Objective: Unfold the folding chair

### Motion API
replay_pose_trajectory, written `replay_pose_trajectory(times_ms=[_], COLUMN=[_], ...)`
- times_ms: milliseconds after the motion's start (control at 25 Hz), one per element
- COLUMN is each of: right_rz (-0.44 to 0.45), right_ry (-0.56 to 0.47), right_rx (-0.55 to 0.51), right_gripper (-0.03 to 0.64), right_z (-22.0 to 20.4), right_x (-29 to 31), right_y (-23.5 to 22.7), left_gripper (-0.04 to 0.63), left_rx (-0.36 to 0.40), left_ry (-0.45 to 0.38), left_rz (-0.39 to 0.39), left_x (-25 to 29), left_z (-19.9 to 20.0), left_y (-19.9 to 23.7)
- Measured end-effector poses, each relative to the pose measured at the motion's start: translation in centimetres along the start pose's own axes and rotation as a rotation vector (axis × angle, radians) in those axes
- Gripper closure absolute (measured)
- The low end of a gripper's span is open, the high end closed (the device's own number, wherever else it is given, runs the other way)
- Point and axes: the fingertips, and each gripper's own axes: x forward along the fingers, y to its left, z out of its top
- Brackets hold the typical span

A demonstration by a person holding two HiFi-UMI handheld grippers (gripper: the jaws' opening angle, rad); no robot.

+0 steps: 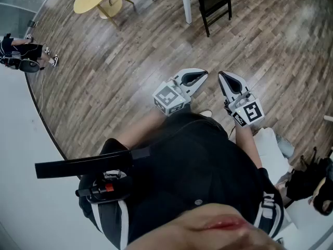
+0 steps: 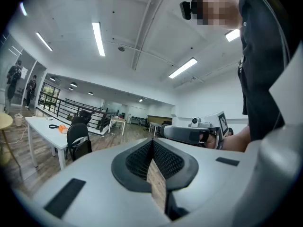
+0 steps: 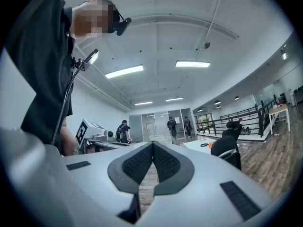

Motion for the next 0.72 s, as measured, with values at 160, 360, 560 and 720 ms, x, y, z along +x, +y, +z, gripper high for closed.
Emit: replay_pose_trajectory(times_ms=[160,360,560,720], right_rz=[0.015,0.006,0.016,0.052], right_ry=[-0.005,-0.008,-0.037,-0.038], right_rx=[-0.007,-0.004,0.016,-0.006], right_gripper=[0.609,0.609,0.609,0.609], right_z=[-0.1,-0.3,0.1,0.1], right_x=[-0.1,-0.9,-1.3,-1.3], right_y=[-0.1,0.1,0.2,0.9], left_gripper=[0.591,0.591,0.591,0.591], left_rx=[0.005,0.012,0.033,0.052], left_ry=[-0.001,0.0,-0.031,-0.042], left_rz=[0.003,-0.009,-0.026,-0.038], left_x=[0.4,0.7,0.7,0.6], left_z=[-0.1,-0.2,0.4,0.6], left_y=[0.3,-0.5,-1.4,-2.0])
